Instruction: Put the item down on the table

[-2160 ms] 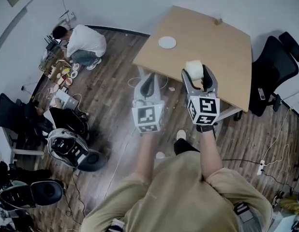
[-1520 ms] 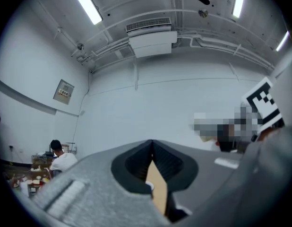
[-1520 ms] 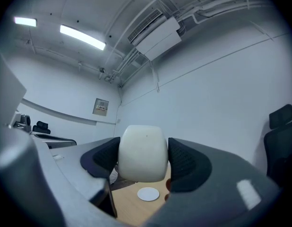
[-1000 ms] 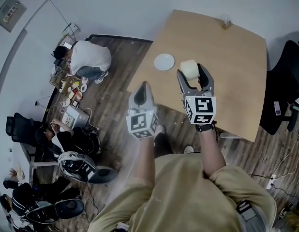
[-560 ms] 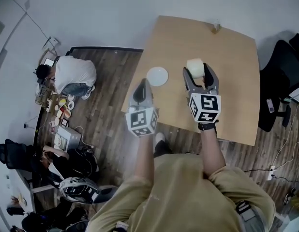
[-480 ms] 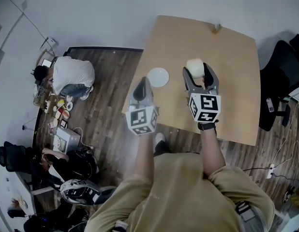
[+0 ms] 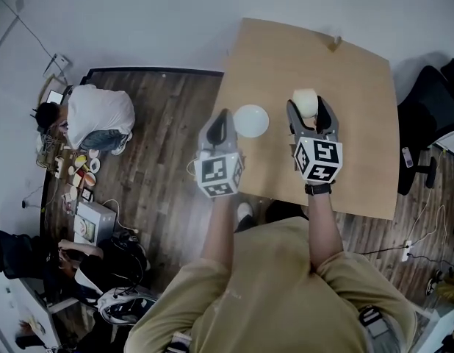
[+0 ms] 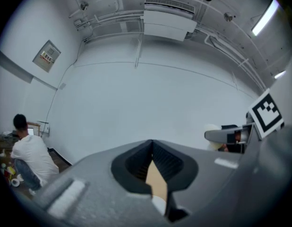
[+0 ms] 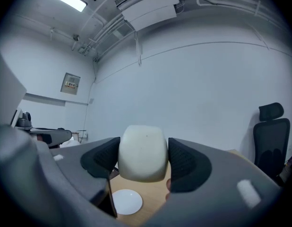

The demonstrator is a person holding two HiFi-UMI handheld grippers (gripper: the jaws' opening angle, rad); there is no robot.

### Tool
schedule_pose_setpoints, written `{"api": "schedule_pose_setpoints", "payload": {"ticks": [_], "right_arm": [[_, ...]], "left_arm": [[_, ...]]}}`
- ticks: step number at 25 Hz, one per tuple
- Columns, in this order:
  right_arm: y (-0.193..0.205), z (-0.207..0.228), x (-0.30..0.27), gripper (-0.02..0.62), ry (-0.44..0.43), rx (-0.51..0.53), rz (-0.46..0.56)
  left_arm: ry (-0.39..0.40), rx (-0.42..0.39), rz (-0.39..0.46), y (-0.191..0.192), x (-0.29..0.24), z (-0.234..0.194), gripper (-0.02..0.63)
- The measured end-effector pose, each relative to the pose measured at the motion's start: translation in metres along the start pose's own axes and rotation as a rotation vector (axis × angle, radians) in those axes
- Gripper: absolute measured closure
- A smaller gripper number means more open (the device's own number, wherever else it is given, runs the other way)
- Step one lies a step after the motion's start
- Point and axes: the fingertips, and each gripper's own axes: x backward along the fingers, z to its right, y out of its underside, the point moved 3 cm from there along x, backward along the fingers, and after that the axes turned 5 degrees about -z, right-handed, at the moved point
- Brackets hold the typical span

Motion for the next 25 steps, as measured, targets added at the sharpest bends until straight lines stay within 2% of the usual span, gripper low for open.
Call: {"api": "schedule_pose_setpoints", "payload": {"ticks": [6, 12, 18, 25], "right_arm": [[0.031, -0.014, -0.036, 0.272, -0.056, 0.0, -0.073], [0.063, -0.021, -0.082, 0.272, -0.105, -0.043, -0.145], [0.115, -0.028, -0.12, 0.272, -0.181, -0.065, -0.289], [0.151, -0.037, -0.153, 0.272, -0.232, -0.055, -0.372]], "left_arm": [[-0.015, -0.008, -0.063, 0.029, -0.029, -0.022, 0.603], [-0.042, 0.011, -0.138, 0.058, -0.057, -0.043, 0.603], [-0.062, 0.039, -0.232, 0.098, -0.082, -0.048, 0.603], [-0.081, 0.077, -0.303, 0.13, -0.104, -0.056, 0.603]]}}
